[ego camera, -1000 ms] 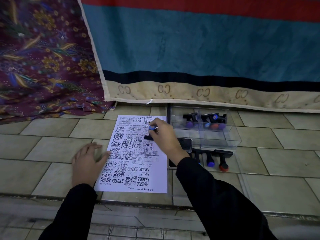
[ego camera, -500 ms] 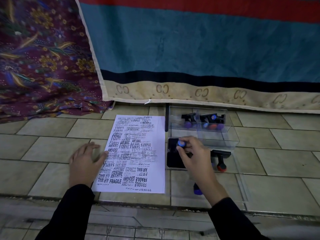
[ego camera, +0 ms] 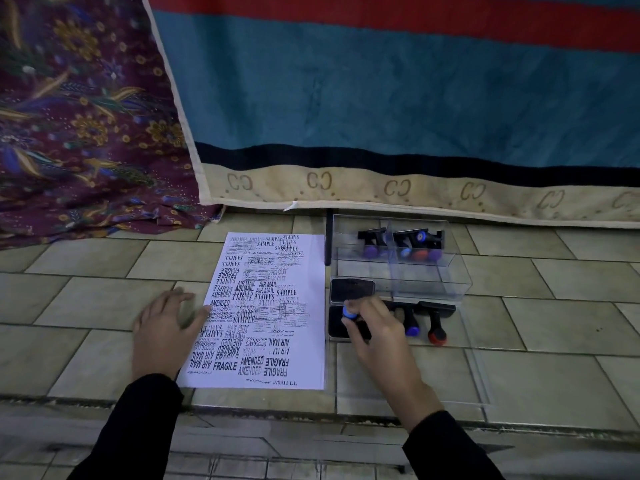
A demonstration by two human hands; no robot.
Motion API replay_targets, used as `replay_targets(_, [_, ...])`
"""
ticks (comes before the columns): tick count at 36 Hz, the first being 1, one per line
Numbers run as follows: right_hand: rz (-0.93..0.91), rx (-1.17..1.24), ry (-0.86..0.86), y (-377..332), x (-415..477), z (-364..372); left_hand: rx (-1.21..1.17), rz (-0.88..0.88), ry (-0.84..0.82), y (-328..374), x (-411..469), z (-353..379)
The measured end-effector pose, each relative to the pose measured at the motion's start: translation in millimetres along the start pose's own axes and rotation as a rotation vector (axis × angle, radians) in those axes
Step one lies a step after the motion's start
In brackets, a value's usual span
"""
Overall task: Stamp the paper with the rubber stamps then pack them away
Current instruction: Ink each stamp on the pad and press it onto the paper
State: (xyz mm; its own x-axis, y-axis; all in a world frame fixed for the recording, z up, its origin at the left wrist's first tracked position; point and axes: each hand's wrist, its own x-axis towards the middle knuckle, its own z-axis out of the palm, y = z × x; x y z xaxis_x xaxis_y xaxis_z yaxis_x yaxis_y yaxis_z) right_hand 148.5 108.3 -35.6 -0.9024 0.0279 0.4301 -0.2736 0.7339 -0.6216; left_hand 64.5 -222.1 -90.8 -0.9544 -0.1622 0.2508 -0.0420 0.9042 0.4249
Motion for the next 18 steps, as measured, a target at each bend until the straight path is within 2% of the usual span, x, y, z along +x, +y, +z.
replay_targets(9, [0.078, 0.042, 0.011, 0.2, 15.0, -1.2, 0.014, 0.009, 0.009, -1.8, -0.6, 3.7])
replay_targets(18, [0.07, 0.002, 0.014, 0.2, 5.8, -0.5, 0.001, 0.033, -0.008, 2.7, -2.9, -1.9])
